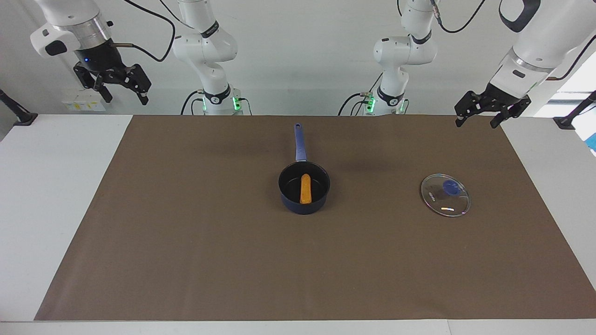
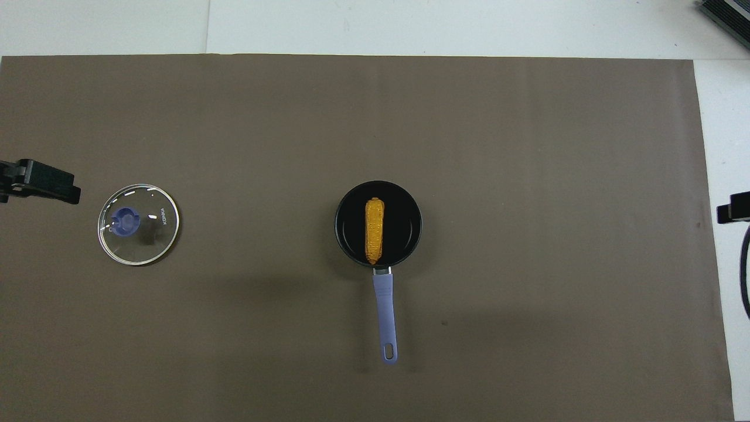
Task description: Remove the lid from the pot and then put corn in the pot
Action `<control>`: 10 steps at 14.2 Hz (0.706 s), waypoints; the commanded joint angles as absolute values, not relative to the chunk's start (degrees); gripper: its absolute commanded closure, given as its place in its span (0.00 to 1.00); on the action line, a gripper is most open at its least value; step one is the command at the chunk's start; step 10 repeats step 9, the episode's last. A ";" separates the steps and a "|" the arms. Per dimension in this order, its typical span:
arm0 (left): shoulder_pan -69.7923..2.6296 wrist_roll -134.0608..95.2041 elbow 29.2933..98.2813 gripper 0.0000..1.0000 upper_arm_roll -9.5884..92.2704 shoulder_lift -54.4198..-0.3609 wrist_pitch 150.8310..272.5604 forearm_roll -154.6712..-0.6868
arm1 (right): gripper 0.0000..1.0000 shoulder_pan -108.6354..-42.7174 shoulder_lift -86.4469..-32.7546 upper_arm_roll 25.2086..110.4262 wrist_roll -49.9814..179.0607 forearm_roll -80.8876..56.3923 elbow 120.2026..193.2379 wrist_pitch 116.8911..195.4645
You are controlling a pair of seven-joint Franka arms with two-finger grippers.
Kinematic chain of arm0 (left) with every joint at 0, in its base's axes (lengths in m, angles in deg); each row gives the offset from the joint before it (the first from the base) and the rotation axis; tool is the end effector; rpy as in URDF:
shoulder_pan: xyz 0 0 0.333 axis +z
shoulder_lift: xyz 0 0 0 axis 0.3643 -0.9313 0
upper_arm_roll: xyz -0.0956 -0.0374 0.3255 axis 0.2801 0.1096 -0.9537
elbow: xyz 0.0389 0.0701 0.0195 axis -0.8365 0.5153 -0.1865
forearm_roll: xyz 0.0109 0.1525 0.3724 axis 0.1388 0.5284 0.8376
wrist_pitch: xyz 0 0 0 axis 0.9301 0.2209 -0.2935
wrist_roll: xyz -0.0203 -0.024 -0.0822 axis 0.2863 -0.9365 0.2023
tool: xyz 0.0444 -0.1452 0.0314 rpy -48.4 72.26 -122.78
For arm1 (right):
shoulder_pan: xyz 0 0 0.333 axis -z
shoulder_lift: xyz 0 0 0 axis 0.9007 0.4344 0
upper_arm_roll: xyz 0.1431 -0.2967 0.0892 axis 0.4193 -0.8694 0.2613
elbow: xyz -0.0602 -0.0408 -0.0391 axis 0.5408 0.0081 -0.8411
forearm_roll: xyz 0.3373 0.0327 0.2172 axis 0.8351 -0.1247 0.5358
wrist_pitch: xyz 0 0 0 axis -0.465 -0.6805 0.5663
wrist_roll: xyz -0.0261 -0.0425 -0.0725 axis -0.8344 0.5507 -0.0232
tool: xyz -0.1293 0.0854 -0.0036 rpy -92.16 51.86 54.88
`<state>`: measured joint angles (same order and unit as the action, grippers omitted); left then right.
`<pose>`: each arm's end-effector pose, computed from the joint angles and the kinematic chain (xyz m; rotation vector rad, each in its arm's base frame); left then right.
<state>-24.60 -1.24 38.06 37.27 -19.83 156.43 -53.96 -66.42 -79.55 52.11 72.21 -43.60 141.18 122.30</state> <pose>0.5630 -0.0261 0.6228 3.1118 -0.1382 -0.0751 0.5207 -0.0637 0.6527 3.1358 -0.1641 0.0017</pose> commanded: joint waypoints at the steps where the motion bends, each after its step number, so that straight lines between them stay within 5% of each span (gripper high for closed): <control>1: -24.26 -0.82 36.42 0.00 37.35 -20.23 154.79 -53.86 | 0.00 -66.45 -80.74 52.62 71.22 -43.72 142.53 122.87; 10: -24.35 -0.82 36.42 0.00 37.35 -20.14 154.79 -53.68 | 0.00 -66.45 -81.01 52.71 71.31 -43.72 142.62 120.41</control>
